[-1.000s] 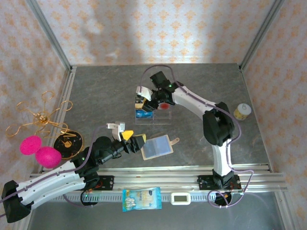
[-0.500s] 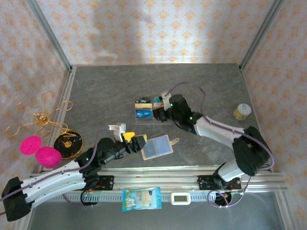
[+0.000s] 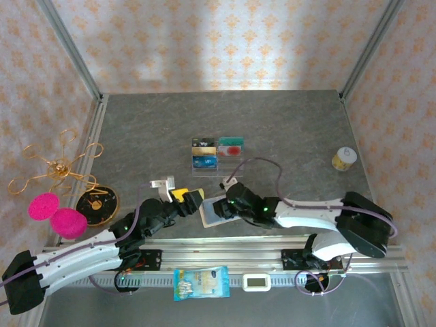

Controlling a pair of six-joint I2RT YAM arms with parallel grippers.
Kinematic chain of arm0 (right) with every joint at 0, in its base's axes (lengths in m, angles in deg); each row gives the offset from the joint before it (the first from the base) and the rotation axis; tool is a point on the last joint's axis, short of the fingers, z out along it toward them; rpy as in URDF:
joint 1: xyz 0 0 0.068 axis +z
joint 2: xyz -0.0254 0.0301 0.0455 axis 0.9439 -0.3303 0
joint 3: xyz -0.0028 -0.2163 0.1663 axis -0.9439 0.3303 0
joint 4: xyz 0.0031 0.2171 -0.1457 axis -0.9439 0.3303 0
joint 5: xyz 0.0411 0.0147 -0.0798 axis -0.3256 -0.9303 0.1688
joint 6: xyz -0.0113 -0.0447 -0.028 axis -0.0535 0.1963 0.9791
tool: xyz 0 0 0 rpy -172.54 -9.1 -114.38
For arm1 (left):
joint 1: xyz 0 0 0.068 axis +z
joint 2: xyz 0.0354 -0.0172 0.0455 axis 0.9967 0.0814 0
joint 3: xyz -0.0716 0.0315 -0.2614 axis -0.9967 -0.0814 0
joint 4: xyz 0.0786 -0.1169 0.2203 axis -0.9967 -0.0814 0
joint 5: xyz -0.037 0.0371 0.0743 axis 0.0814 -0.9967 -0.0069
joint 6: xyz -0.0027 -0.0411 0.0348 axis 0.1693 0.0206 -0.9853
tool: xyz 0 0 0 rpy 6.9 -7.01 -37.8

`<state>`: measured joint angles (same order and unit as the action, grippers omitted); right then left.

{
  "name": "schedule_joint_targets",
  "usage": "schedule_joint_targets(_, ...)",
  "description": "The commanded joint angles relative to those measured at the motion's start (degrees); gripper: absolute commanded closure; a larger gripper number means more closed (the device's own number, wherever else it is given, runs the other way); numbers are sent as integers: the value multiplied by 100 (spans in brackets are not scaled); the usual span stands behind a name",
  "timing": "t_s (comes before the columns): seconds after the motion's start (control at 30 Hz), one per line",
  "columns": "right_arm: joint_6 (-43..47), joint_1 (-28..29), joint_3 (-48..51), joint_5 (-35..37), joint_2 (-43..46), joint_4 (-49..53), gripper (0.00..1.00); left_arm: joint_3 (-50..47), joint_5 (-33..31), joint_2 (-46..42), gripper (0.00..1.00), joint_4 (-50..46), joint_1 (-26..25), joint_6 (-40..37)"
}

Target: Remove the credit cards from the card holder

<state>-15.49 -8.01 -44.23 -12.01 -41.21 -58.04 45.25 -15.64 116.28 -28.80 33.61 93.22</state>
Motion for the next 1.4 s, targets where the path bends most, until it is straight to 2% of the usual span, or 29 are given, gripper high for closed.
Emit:
schedule_joint_targets(0.0,-66,196,-331,603,-352,-5,62,320,-664,34,14,-568,39,181)
schedule_joint_targets(0.13,91,412,-560,788,-701,64,62,439,-749,179,19,-850,32,279)
schedule_joint_targets(0.4,239,571,-993,883,-1407,419,61,499,-767,319,21,-931,38,269)
schedule_joint_targets(0.6,112,586,-1046,1129,-1683,668,63,545,-720,478,30,-950,45,225)
schedule_joint_targets(0.7,103,603,-1104,1127,-1809,742,66,590,-666,591,33,-974,41,190)
schedule_joint_targets(0.77,48,604,-1068,1133,-1788,706,77,600,-620,683,36,-994,44,170)
schedule_joint_targets(0.83,-88,609,-963,1236,-1667,561,92,615,-555,814,41,-993,46,144)
schedule_joint_targets(0.9,-233,610,-810,1386,-1455,316,100,639,-487,977,49,-998,48,131)
schedule_joint_targets(1.07,-506,603,-422,1312,-956,-527,100,649,-129,1518,69,-703,41,117)
schedule_joint_targets(1.2,-846,609,-216,1402,-679,-879,100,745,120,2034,90,-529,35,33)
schedule_joint_targets(1.27,-963,611,-163,1525,-580,-897,100,795,292,2286,95,-441,37,-4)
schedule_joint_targets(1.37,-1058,605,-104,1664,-459,-855,100,926,513,2694,97,-317,31,-104)
